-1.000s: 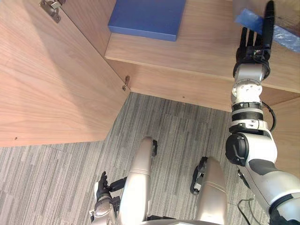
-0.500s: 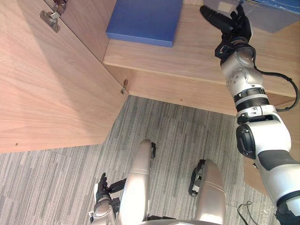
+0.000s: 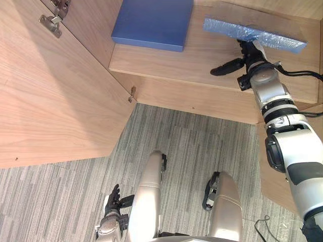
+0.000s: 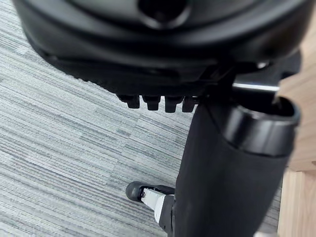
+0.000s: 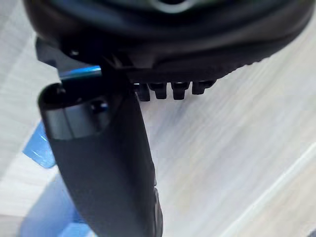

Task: Walk over to the cabinet, pick up the folder, carry it to the office cabinet, place the folder inside the office cabinet, then close the office cabinet door

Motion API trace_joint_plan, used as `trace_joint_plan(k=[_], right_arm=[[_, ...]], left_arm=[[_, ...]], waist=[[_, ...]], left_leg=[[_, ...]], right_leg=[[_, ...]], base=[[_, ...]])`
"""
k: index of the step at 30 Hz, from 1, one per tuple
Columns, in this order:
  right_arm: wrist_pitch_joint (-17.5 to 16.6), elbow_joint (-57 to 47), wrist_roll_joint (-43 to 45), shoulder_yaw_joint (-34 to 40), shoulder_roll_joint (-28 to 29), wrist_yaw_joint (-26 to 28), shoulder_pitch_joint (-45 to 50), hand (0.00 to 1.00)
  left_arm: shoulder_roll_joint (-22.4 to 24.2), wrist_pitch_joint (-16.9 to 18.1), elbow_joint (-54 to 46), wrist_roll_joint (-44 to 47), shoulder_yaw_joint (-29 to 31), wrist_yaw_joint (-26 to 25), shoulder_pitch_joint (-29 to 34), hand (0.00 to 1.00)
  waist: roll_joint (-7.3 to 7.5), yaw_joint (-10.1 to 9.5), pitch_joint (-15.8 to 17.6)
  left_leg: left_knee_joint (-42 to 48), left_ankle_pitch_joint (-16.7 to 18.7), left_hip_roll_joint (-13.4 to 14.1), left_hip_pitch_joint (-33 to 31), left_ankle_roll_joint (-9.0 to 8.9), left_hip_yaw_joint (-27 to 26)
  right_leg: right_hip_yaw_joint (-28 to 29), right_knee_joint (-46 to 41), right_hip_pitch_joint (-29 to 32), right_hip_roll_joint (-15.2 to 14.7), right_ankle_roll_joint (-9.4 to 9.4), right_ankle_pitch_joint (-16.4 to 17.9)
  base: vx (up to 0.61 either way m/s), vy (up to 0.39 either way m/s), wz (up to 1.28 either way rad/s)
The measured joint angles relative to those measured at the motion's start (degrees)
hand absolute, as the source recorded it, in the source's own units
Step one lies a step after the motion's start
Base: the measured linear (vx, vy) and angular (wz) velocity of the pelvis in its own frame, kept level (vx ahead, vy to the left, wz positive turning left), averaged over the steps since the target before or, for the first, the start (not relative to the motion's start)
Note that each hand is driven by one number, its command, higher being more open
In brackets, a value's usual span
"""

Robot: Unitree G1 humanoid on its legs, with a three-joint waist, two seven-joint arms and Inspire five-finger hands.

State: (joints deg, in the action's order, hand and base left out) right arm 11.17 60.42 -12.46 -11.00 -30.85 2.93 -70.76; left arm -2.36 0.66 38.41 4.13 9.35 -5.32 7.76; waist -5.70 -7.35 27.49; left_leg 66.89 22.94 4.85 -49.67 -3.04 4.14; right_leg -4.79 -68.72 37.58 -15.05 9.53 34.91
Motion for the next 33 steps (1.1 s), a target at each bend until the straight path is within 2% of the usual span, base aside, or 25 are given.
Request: trace_joint_plan(k=[2,10,15,18,24,28,30,33], right_arm=[[-1.83,-2.77,-3.50,-2.87,-1.33,3.32,2.61,1.00],[-5.96,-11.70,-5.55,-12.02,-5.57,7.29,10.12,1.00],[-7.60,-12.54,-5.46,-18.86,-5.94,11.05,11.54,1.00],[-8.05,-12.69,-5.76,-19.87,-6.11,12.74,12.03,1.00],[-8.11,-17.41,-16.91,-22.55,-5.01,12.03,16.00,1.00],[-8.19,-21.81,-17.92,-24.99,-3.64,12.14,19.23,1.00],[-8.31,-24.11,-17.94,-26.44,-2.52,12.22,20.96,1.00],[-10.04,-25.93,-17.94,-26.96,-0.42,13.13,23.51,1.00]], left_arm=[[-0.54,-0.05,-0.02,-0.21,-0.40,1.43,0.01,1.00],[-2.08,-0.22,-0.02,-0.19,-1.86,2.95,0.27,1.00],[-3.58,-0.85,0.29,-0.19,-2.05,3.32,1.27,1.00],[-3.89,-0.87,0.36,-0.13,-2.11,3.45,1.70,1.00],[-3.90,-1.22,1.28,-0.17,-2.13,3.28,2.01,1.00],[-3.99,-1.74,1.85,-0.21,-2.12,2.90,2.46,1.00],[-4.05,-2.27,2.00,-0.25,-2.12,2.81,2.82,1.00],[-4.13,-2.56,2.77,-0.30,-2.14,2.68,3.33,1.00]], waist=[[0.35,0.20,-0.04],[2.05,0.44,-0.43],[4.62,0.92,-1.51],[5.78,0.89,-2.18],[6.33,0.95,-2.47],[6.61,1.06,-2.59],[6.76,1.28,-2.70],[6.88,1.30,-2.81]], left_leg=[[-0.02,0.00,0.10,0.01,0.00,-0.08],[-0.44,0.14,0.66,0.73,0.13,-0.90],[-2.75,0.17,1.20,3.50,0.15,-1.98],[-3.75,0.22,1.47,4.15,0.28,-2.40],[-5.94,0.49,2.40,7.28,0.80,-4.09],[-8.73,0.46,3.51,11.16,0.84,-5.78],[-10.99,0.08,3.99,13.75,1.11,-6.67],[-16.50,-1.74,5.26,18.29,1.13,-7.83]], right_leg=[[0.01,0.00,0.06,0.00,0.00,0.00],[0.30,0.14,-0.01,0.10,-0.15,-0.12],[0.46,2.81,-2.27,0.35,-0.72,-0.98],[0.38,4.57,-2.95,0.47,-0.68,-1.71],[0.42,8.43,-5.99,0.67,-0.55,-3.12],[0.39,11.85,-8.98,1.12,-0.53,-4.54],[0.10,14.49,-11.05,1.31,-0.57,-5.78],[-1.41,21.90,-15.55,2.58,-0.92,-9.70]], base=[[0.00,0.000,0.00],[0.00,-0.008,-0.04],[0.04,-0.004,-0.07],[0.06,0.029,-0.07],[0.05,0.043,-0.09],[0.05,0.026,-0.21],[0.05,0.008,-0.21],[0.04,0.008,-0.22]])
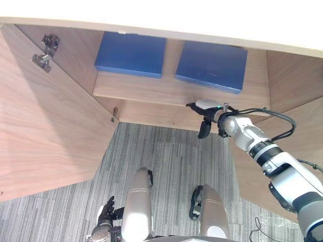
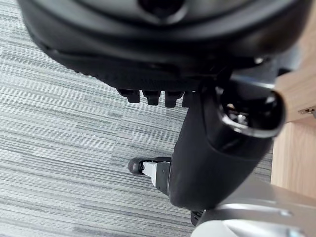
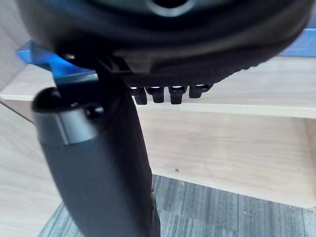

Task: Walk over to the cabinet, pick up the folder, carry it to the office cabinet, place the folder inside the office cabinet, then close the office cabinet door

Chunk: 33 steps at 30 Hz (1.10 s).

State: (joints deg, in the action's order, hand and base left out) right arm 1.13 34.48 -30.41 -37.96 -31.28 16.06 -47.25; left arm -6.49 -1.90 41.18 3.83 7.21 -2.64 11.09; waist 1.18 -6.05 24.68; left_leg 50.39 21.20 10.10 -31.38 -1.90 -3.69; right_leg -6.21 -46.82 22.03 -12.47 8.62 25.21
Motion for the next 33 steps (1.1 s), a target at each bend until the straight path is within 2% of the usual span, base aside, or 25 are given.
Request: trace_joint_plan(k=[2,5,6,7,9,12,13,15,18,20,22,23,25,27,30,32,33], right_arm=[[-0.32,0.00,0.00,-0.59,0.26,0.06,1.11,1.00],[-0.94,0.05,0.00,-0.61,0.26,0.03,3.29,1.00],[-1.66,0.02,0.15,-0.50,0.26,0.04,5.32,1.00],[-2.04,0.03,0.25,-0.39,0.25,0.04,6.79,1.00],[-2.31,0.20,1.26,-0.43,0.27,0.04,9.79,1.00],[-2.58,2.91,2.60,-0.77,1.39,0.21,14.51,1.00],[-2.63,5.40,4.43,1.17,3.06,0.16,17.60,1.00],[-2.37,10.39,6.50,8.13,7.25,-1.05,22.94,1.00],[-0.52,17.51,10.85,25.47,15.81,-6.06,31.83,1.00],[0.43,18.13,14.89,33.58,20.20,-9.64,36.97,1.00],[0.94,17.95,18.44,38.84,23.43,-12.81,42.65,1.00],[1.40,17.90,19.61,41.47,25.13,-14.68,46.06,1.00],[2.39,17.19,21.25,43.72,27.36,-17.69,50.87,1.00],[3.09,14.28,24.01,46.24,28.87,-19.94,53.76,1.00],[3.07,10.54,26.19,48.16,30.08,-21.31,57.30,1.00],[3.30,9.46,26.76,49.23,30.56,-21.33,58.58,1.00],[3.62,8.08,27.13,50.39,30.93,-21.34,59.15,1.00]], left_arm=[[-0.12,-0.07,0.99,-0.04,-0.18,-0.01,0.07,1.00],[-1.21,-0.14,2.86,-0.06,-1.03,-0.04,0.60,1.00],[-2.33,-0.15,3.68,-0.46,-1.55,-0.03,1.47,1.00],[-2.64,-0.15,4.04,-1.35,-1.46,-0.04,2.12,1.00],[-2.69,-0.15,4.18,-2.36,-1.28,-0.05,3.38,1.00],[-2.43,-0.13,5.24,-2.37,-1.25,-0.25,4.11,1.00],[-2.16,-0.14,6.30,-2.35,-1.25,-0.77,4.14,1.00],[-1.28,-0.14,7.73,-2.22,-1.25,-1.15,4.19,1.00],[0.57,-0.10,9.77,-2.22,-0.14,-1.65,4.19,1.00],[1.25,0.15,10.05,-2.37,1.20,-2.18,3.78,1.00],[1.24,0.36,10.53,-3.06,2.10,-2.86,2.80,1.00],[1.26,0.66,10.83,-4.23,2.94,-3.47,1.69,1.00],[0.58,1.23,11.06,-5.81,3.46,-4.42,0.53,1.00],[0.36,1.50,11.59,-6.83,5.08,-4.43,-0.70,1.00],[-0.11,1.42,11.99,-6.90,5.71,-4.47,-1.63,1.00],[-0.08,1.41,12.00,-6.99,5.74,-4.43,-2.17,1.00],[0.24,1.35,12.12,-7.40,5.75,-4.39,-2.86,1.00]], waist=[[0.11,-0.04,-0.09],[1.02,-0.05,-0.82],[1.98,-0.04,-2.70],[2.46,-0.06,-4.01],[2.73,-0.26,-5.69],[2.88,-0.59,-8.38],[2.93,-0.53,-9.92],[1.98,-0.02,-11.19],[-0.64,1.14,-13.21],[-1.16,2.56,-14.05],[-0.95,4.03,-14.98],[-0.43,4.55,-15.74],[0.63,5.44,-16.58],[2.01,6.45,-17.01],[3.25,6.59,-16.84],[3.57,6.60,-16.75],[3.36,6.39,-16.47]], left_leg=[[-3.41,-1.35,0.03,2.87,0.03,-0.46],[-11.94,-5.20,-0.01,8.71,-0.21,-1.16],[-16.93,-7.56,0.03,11.08,-0.62,-1.59],[-19.27,-8.67,0.16,12.10,-0.74,-1.86],[-21.87,-9.52,0.87,14.30,-0.98,-1.84],[-22.18,-10.25,-0.31,15.26,-1.40,4.79],[-23.01,-10.73,-0.97,15.65,-2.13,7.48],[-25.53,-10.96,-0.99,17.72,-2.53,7.61],[-32.06,-12.05,-0.91,21.46,-2.67,5.84],[-36.37,-13.93,-1.10,23.79,-2.62,3.84],[-39.12,-15.09,-1.46,25.95,-2.72,1.66],[-39.76,-15.32,-1.58,26.82,-2.69,-0.17],[-40.18,-14.64,-1.94,28.13,-3.73,-2.54],[-40.60,-14.41,-2.61,29.80,-3.65,-5.52],[-41.09,-14.37,-2.39,33.47,-3.66,-11.86],[-41.34,-14.36,-2.39,34.90,-3.64,-15.16],[-41.31,-14.36,-2.14,35.06,-3.51,-17.21]], right_leg=[[-0.77,4.30,-3.14,0.35,-0.15,-2.04],[-1.99,15.42,-9.85,1.76,-0.52,-7.35],[-2.53,22.39,-12.90,2.77,-0.89,-10.69],[-2.62,26.19,-14.42,3.45,-1.07,-12.55],[-2.22,32.49,-17.66,5.01,-1.51,-15.80],[-0.65,36.66,-19.45,6.52,-2.24,-18.13],[-0.14,38.14,-19.76,6.72,-2.23,-18.86],[0.69,39.54,-20.59,6.72,-2.22,-19.78],[4.46,40.50,-19.36,6.86,-1.82,-22.21],[6.73,40.60,-18.08,6.64,-1.77,-23.86],[9.24,40.82,-17.37,6.40,-1.60,-24.78],[11.40,41.02,-16.81,6.37,-1.38,-25.34],[14.78,41.80,-16.03,6.43,-1.28,-26.27],[19.81,42.25,-14.42,6.93,-1.35,-27.91],[22.78,42.39,-13.89,7.46,-3.31,-28.99],[23.07,42.45,-12.92,7.75,-6.47,-28.86],[20.14,42.90,-11.73,7.44,-11.83,-27.93]], base=[[0.05,0.006,-0.06],[0.08,-0.022,-0.04],[0.07,-0.063,-0.08],[0.07,-0.074,-0.12],[0.03,-0.058,-0.24],[-0.01,-0.052,-0.31],[-0.02,-0.046,-0.26],[-0.03,-0.018,-0.24],[-0.06,0.029,-0.54],[-0.09,0.035,-0.68],[-0.15,0.032,-0.72],[-0.21,0.048,-0.88],[-0.17,0.044,-0.97],[-0.21,0.077,-1.29],[-0.22,0.062,-1.25],[-0.20,0.072,-1.15],[-0.17,0.089,-1.19]])
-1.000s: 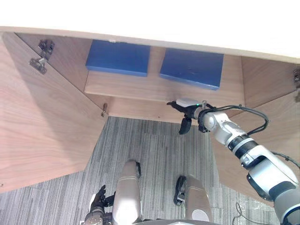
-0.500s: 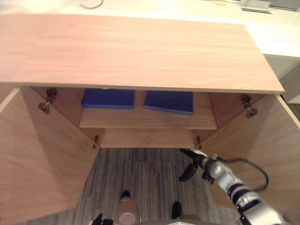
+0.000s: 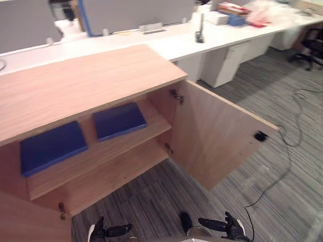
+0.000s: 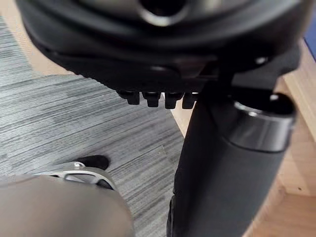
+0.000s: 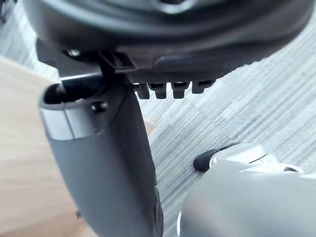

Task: Walk over to the cabinet, pick up the folder, carry it to the office cabinet, place the folder inside the office cabinet, then close the office cabinet door

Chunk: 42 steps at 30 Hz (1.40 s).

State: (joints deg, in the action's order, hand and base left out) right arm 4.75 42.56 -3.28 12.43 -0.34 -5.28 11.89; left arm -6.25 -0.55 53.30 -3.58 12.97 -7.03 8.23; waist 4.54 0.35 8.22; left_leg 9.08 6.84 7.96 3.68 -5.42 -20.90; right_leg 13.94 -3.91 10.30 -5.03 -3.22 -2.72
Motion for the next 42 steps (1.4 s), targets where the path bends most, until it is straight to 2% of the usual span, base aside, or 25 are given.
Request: trace_joint_plan(k=[1,2,3,4,5,6,7,8,9,11,15,24,31,36,42], right_arm=[[0.22,-1.88,0.80,0.72,-0.09,-0.08,0.19,1.00],[0.26,-2.69,1.24,1.24,0.18,-0.25,0.18,1.00],[0.33,-3.79,1.24,1.95,0.72,-0.31,0.48,1.00],[0.53,-4.84,1.27,2.34,0.98,-0.50,1.30,1.00],[0.55,-5.86,1.25,2.31,1.05,-0.78,2.80,1.00],[0.64,-6.68,1.24,2.46,1.42,-1.25,4.20,1.00],[0.73,-7.05,1.24,2.89,1.91,-1.40,4.43,1.00],[0.96,-7.24,1.26,5.09,2.16,-1.81,3.96,1.00],[1.00,-7.79,1.27,7.05,2.18,-2.76,4.08,1.00],[1.23,-8.46,1.34,9.17,2.21,-4.44,3.80,1.00],[1.27,-13.06,1.83,10.11,2.18,-6.83,3.60,1.00],[0.22,-20.69,1.80,11.37,-0.25,-7.91,-3.81,1.00],[-1.62,-20.64,3.45,10.78,-6.68,-7.98,-11.89,1.00],[-2.97,-19.02,3.65,3.95,-13.59,-8.11,-18.12,1.00],[-3.78,-12.52,4.70,-2.88,-16.33,-7.72,-26.33,1.00]], left_arm=[[0.84,-0.02,-0.13,-0.23,0.47,-0.01,-0.36,1.00],[1.13,-0.01,-0.27,-0.37,1.23,-0.01,-0.41,1.00],[1.34,-0.12,-0.25,-0.39,1.84,-0.11,-0.53,1.00],[1.45,-0.24,-0.31,-0.39,1.92,-0.21,-0.68,1.00],[1.69,-0.45,-0.89,-0.37,1.77,-0.22,-0.68,1.00],[1.89,-0.62,-2.24,-0.35,1.67,-0.23,-0.29,1.00],[1.90,-0.62,-2.83,-0.36,1.61,-0.26,-0.19,1.00],[2.86,-0.96,-2.61,-0.41,1.32,-0.35,-0.34,1.00],[5.12,-0.95,-2.73,-0.41,1.21,-0.38,-0.12,1.00],[6.79,-1.14,-3.03,-0.77,0.53,0.20,0.28,1.00],[6.66,-1.17,-3.53,-1.42,-0.60,0.04,0.27,1.00],[5.89,-1.14,-3.67,-1.46,-2.19,-0.07,0.61,1.00],[4.21,-0.80,-3.52,-1.48,-3.57,0.06,0.72,1.00],[2.70,-0.72,-2.41,-1.46,-3.80,0.04,1.64,1.00],[1.57,-0.80,1.53,-1.45,-3.67,-0.54,2.25,1.00]], waist=[[-1.84,0.00,0.36],[-2.19,0.02,0.73],[-2.12,0.29,0.77],[-2.18,0.39,0.80],[-2.19,0.61,0.66],[-1.27,0.42,0.02],[-0.48,0.37,-0.46],[-1.30,0.52,-0.65],[-2.78,0.43,-1.48],[-4.46,0.32,-2.46],[-4.74,0.46,-2.60],[-5.08,0.06,-2.46],[-6.04,-0.31,-2.36],[-6.59,-0.31,-2.57],[-6.48,-1.38,-2.51]], left_leg=[[-0.58,-0.94,1.26,-0.04,2.19,-1.18],[-0.64,-1.37,1.83,0.17,2.58,-2.98],[-0.58,-1.62,2.44,0.58,2.34,-4.54],[-0.45,-1.73,3.21,1.41,2.03,-5.68],[-0.05,-1.64,4.22,2.13,1.22,-5.90],[0.07,-1.27,4.17,2.27,-0.10,-6.09],[0.04,-1.23,3.87,1.99,-0.57,-6.34],[-0.63,-1.52,4.23,1.94,-1.31,-5.70],[-2.28,-1.76,4.36,2.12,-1.30,-4.23],[-3.63,-2.96,5.52,2.53,-1.74,-3.67],[-5.22,-3.42,6.95,4.08,-2.47,-3.85],[-5.82,-3.38,4.28,3.83,-2.39,-2.12],[-5.82,-3.33,3.40,3.78,-1.81,0.41],[-5.95,-3.62,3.33,3.46,-1.34,1.67],[-6.02,-4.00,2.96,3.25,-0.77,2.63]], right_leg=[[-7.95,-0.96,1.27,-1.32,-2.62,2.32],[-13.36,-4.78,3.06,-2.72,-1.21,2.61],[-19.53,-12.51,5.17,-4.80,-0.93,3.44],[-23.47,-20.03,5.19,-6.35,-0.48,4.74],[-24.49,-24.49,2.64,-6.99,1.14,6.72],[-23.42,-22.57,-0.50,-7.19,4.76,9.46],[-22.87,-19.95,-1.21,-6.98,7.32,11.08],[-23.08,-17.58,-1.56,-5.32,7.98,10.63],[-22.43,-15.69,-1.51,-3.44,7.69,9.44],[-21.59,-13.82,-1.53,-0.89,6.87,8.51],[-21.26,-11.05,-3.22,1.64,6.28,7.59],[-21.68,-6.21,-6.01,-0.33,8.07,5.03],[-23.54,-4.49,-8.21,-1.30,8.36,4.28],[-24.53,-4.18,-8.59,-1.37,8.29,4.08],[-25.04,-1.68,-9.76,-1.41,8.16,2.32]], base=[[-0.14,0.073,-1.20],[-0.14,0.033,-0.98],[-0.10,-0.019,-0.73],[-0.09,-0.096,-0.59],[-0.02,-0.191,-0.42],[0.01,-0.226,-0.31],[0.04,-0.249,-0.36],[0.05,-0.184,-0.47],[0.05,-0.141,-0.48],[0.06,-0.088,-0.49],[0.06,-0.059,-0.17],[0.04,0.065,0.08],[-0.01,0.019,0.16],[-0.02,-0.007,0.10],[-0.02,0.012,0.06]])
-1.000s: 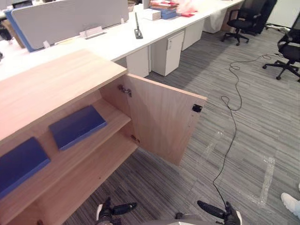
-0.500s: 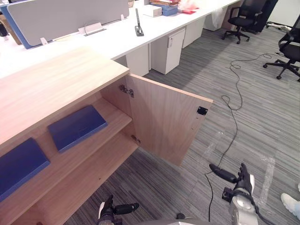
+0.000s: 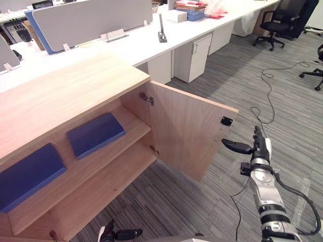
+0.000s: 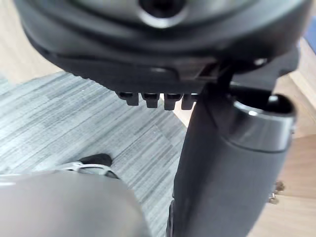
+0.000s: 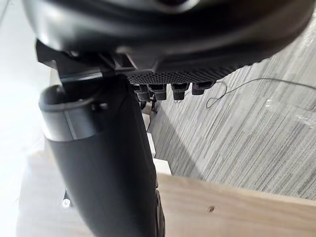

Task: Walk over to the cabinet, pick up the folder, carry it to the office cabinet, place the folder inside the office cabinet, then close the office cabinet door

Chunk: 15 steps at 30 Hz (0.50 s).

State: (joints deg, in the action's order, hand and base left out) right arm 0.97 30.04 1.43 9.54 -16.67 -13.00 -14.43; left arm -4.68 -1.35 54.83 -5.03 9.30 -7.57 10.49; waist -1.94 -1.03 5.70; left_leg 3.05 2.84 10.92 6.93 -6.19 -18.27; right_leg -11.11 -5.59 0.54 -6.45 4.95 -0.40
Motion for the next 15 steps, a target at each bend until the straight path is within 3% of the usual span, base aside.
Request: trace_joint_plan(k=[5,15], right_arm=[[-0.02,6.20,3.94,-5.49,-1.17,1.34,-4.41,1.00],[-0.03,13.72,9.13,-14.11,-6.04,4.24,-10.54,1.00]], left_arm=[[0.04,0.12,1.23,0.18,0.24,-0.85,-0.24,1.00],[-0.21,1.15,2.16,0.50,0.83,-0.91,-0.35,1.00]], waist=[[0.10,-1.65,0.06],[0.82,-1.51,0.51]], left_leg=[[-0.24,-0.53,-0.49,-0.11,0.68,0.96],[-2.99,-2.88,-1.23,-0.11,0.86,1.87]], right_leg=[[-0.68,3.30,-1.69,-0.12,-0.04,-2.10],[-1.22,5.47,-1.67,-0.15,-0.16,-4.05]], base=[[-0.04,0.018,0.08],[-0.05,0.009,0.02]])
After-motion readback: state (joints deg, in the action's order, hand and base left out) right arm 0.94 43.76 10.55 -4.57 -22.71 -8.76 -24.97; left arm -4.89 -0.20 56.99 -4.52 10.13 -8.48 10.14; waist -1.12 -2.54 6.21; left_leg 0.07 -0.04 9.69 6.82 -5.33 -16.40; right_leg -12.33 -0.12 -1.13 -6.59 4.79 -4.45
